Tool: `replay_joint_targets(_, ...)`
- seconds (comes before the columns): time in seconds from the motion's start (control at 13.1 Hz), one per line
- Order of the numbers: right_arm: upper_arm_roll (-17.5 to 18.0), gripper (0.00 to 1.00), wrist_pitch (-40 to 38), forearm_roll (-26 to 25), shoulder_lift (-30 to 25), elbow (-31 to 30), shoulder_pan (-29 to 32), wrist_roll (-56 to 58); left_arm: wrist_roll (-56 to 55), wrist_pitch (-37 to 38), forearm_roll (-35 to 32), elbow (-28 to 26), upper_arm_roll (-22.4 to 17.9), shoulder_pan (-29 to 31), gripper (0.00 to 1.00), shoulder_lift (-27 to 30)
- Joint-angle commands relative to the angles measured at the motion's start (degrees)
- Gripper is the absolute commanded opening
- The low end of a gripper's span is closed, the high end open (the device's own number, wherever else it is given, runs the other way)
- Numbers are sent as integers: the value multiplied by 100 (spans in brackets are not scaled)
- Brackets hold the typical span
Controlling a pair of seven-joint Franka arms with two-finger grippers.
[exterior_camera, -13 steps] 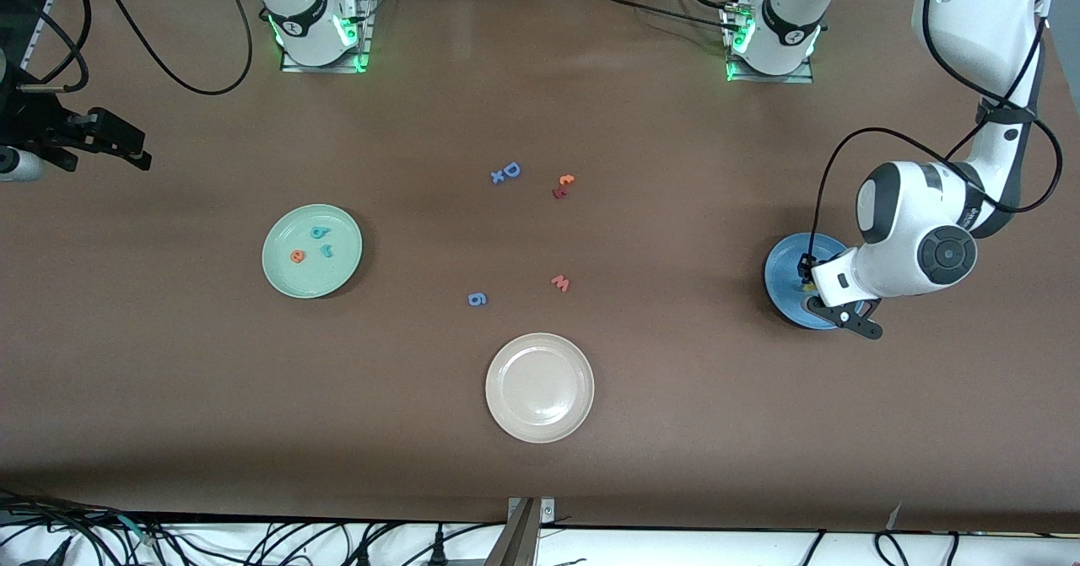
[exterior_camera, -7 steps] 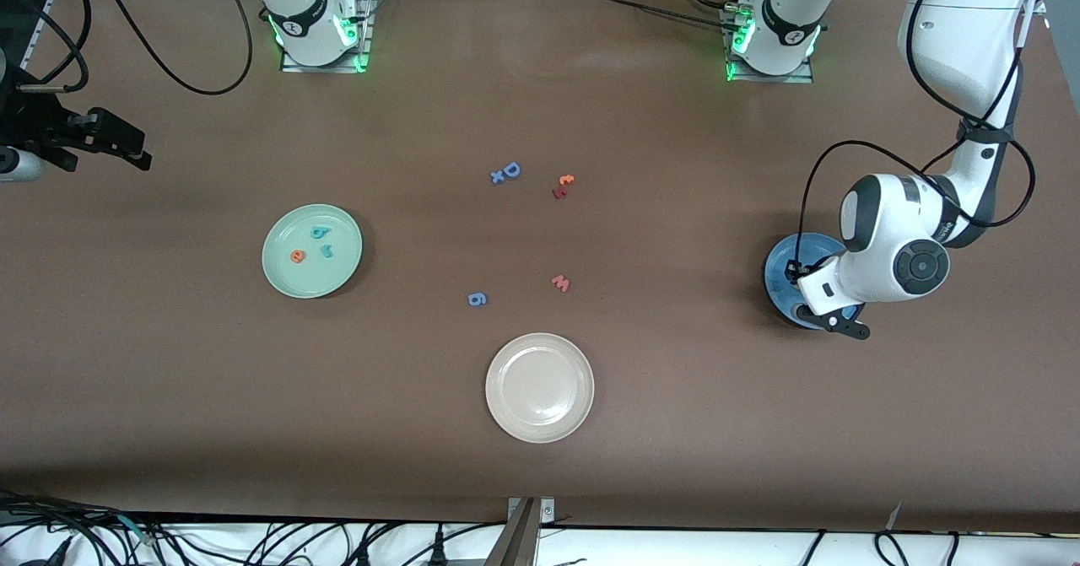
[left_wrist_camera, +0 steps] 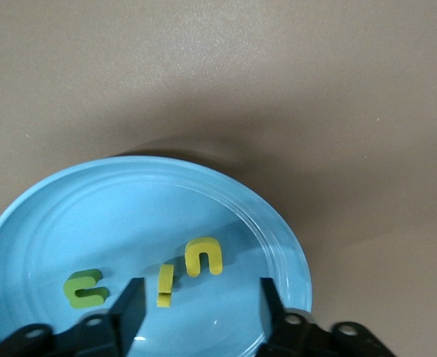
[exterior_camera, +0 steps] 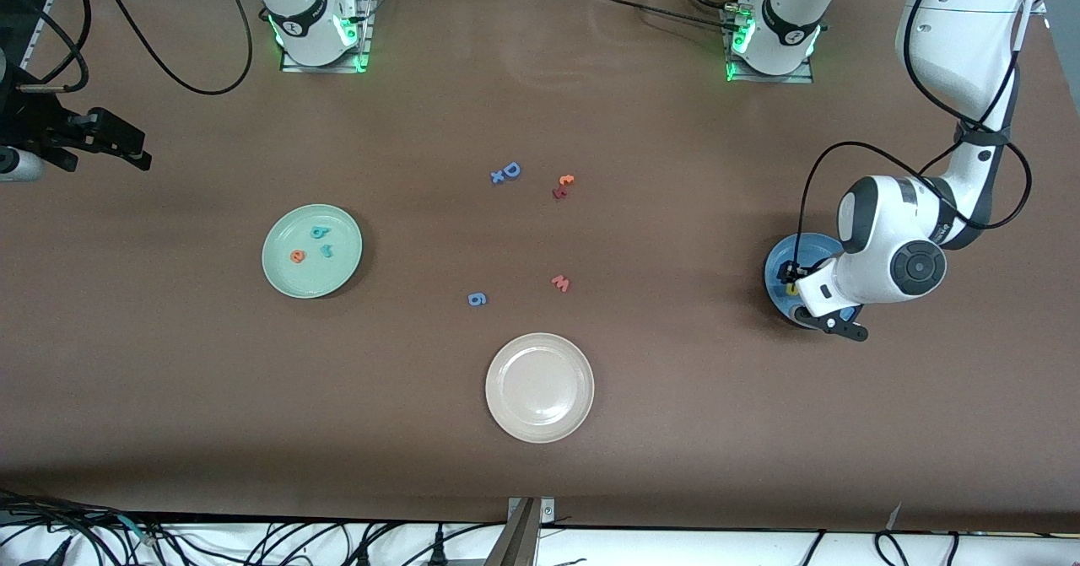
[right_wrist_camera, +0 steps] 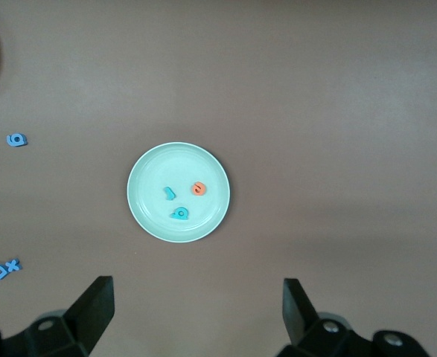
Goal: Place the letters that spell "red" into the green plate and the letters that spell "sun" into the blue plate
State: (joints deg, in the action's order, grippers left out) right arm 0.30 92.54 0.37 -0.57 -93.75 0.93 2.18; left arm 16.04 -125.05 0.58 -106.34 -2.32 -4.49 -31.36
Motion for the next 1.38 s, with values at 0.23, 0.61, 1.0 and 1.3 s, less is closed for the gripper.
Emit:
replay_joint_targets(0.23,49,100,9,77,-40,-47,65,45,-22,708,161,481,3,1,100,963)
replay_joint_targets(0.61,49,100,1,68,-40,-47,65,45,-14,1843,152,1738,3,1,100,1535)
replay_joint_targets(1.0,58,100,1,77,-40,-47,65,45,-31,1843,170,2276,-6,45,100,1949)
replay_joint_targets(1.3,58,100,1,77,-40,-56,65,45,-319,2376,135,2293,12,45,100,2160)
